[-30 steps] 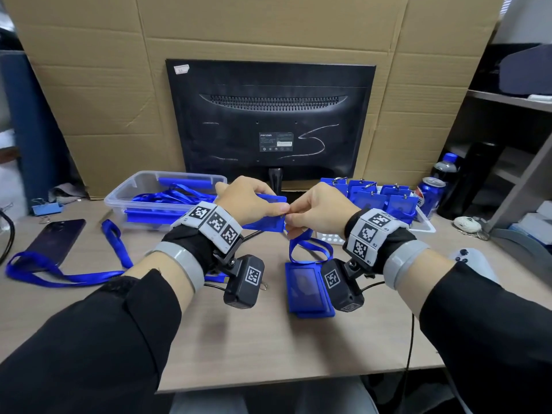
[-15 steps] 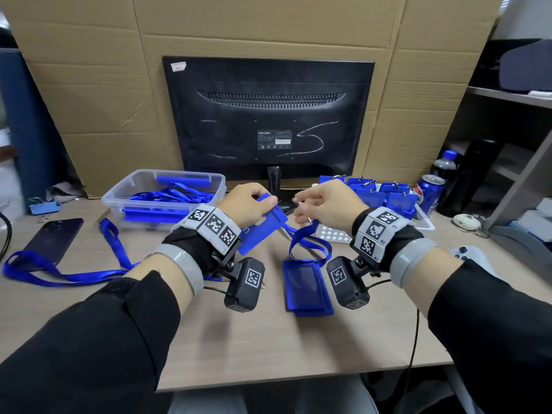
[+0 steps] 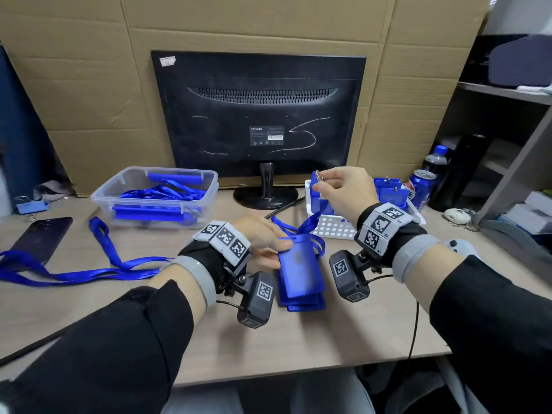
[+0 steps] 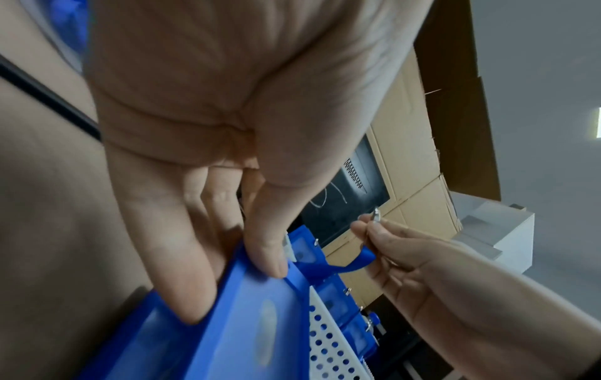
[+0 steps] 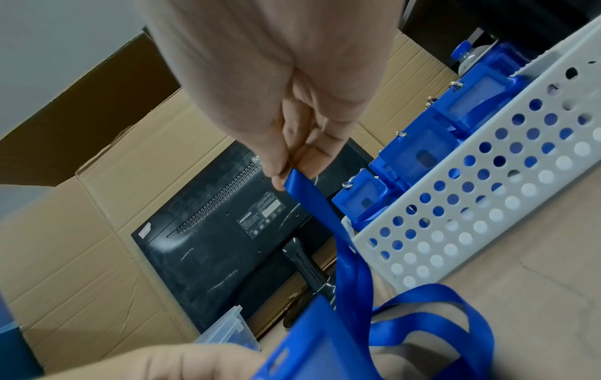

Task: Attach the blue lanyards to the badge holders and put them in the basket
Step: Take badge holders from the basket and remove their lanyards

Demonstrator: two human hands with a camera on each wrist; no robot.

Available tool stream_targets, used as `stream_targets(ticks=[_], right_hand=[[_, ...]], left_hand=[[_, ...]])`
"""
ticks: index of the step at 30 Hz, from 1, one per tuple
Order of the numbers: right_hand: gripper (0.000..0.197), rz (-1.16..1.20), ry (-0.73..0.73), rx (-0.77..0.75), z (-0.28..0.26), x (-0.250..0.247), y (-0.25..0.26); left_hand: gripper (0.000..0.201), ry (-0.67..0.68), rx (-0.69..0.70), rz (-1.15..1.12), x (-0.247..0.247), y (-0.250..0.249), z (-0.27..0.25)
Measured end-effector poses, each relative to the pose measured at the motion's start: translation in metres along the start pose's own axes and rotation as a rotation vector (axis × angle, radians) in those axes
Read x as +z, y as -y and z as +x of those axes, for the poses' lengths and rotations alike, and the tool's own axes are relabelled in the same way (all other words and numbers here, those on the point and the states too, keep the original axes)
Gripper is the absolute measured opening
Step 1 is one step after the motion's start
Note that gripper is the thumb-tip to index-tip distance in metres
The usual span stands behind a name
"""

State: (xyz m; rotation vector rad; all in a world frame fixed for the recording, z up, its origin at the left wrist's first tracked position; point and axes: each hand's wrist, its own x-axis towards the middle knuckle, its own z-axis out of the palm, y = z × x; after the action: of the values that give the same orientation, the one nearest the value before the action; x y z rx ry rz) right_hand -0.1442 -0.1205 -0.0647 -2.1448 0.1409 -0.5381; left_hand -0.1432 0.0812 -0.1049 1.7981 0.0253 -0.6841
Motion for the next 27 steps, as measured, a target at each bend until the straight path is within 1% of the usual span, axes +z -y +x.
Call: stream_targets(ticks=[2,5,8,10,11,12,13,14,15,16,17,18,20,21,22,24,26,27], right_hand=[[0.012,0.009,0.013,-0.005,-0.001,-0.001,-0.001],[0.007,0.039,0.047,-0.035,-0.003,-0.002,-0.001],[0.007,0.051,0.045,-0.071,-0.003,-0.002,0.002],[0.007,0.101,0.05,-0.091,-0.005,-0.002,0.008],[0.008,0.171,0.074,-0.095,-0.006,-0.002,0.012],[0.011,0.271,0.114,-0.095,-0.008,-0.002,0.017],[0.015,0.387,0.16,-0.092,-0.012,-0.001,0.023],[0.016,0.487,0.203,-0.088,-0.015,0.0,0.03],[0.014,0.558,0.235,-0.088,-0.019,0.001,0.036],[0.012,0.598,0.253,-0.095,-0.022,0.003,0.041],[0.01,0.62,0.255,-0.106,-0.024,0.004,0.044],[0.01,0.636,0.245,-0.119,-0.024,0.006,0.048],[0.011,0.669,0.177,-0.139,-0.022,0.009,0.053],[0.01,0.692,0.123,-0.141,-0.019,0.011,0.054],[0.008,0.712,0.068,-0.139,-0.016,0.011,0.055],[0.009,0.7,-0.019,-0.135,-0.011,0.014,0.057],[0.011,0.631,-0.044,-0.121,-0.01,0.022,0.061],[0.012,0.578,-0.031,-0.1,-0.011,0.03,0.063]], left_hand=[[0.011,0.001,-0.015,0.045,0.004,0.006,0.003],[0.015,-0.033,-0.021,0.092,0.006,0.007,0.006],[0.023,-0.096,0.045,0.228,0.008,0.002,0.002],[0.022,-0.133,0.068,0.232,0.009,-0.002,0.002],[0.045,-0.14,0.097,0.238,0.009,-0.004,0.005],[0.078,-0.153,0.141,0.244,0.009,-0.005,0.007],[0.1,-0.19,0.18,0.232,0.01,-0.008,0.009],[0.101,-0.206,0.236,0.216,0.01,-0.011,0.01],[0.084,-0.193,0.281,0.196,0.011,-0.015,0.009],[0.057,-0.176,0.312,0.176,0.011,-0.019,0.005],[0.027,-0.171,0.31,0.157,0.011,-0.024,0.001],[0.011,-0.171,0.302,0.121,0.009,-0.027,-0.001],[0.022,-0.236,0.264,0.023,-0.002,-0.027,-0.002],[0.024,-0.276,0.257,-0.055,-0.011,-0.027,-0.004],[0.024,-0.331,0.268,-0.13,-0.026,-0.026,-0.006],[0.03,-0.492,0.358,-0.241,-0.062,-0.026,-0.012],[0.037,-0.711,0.438,-0.143,-0.103,-0.029,-0.023],[0.039,-0.807,0.438,-0.06,-0.12,-0.031,-0.032]])
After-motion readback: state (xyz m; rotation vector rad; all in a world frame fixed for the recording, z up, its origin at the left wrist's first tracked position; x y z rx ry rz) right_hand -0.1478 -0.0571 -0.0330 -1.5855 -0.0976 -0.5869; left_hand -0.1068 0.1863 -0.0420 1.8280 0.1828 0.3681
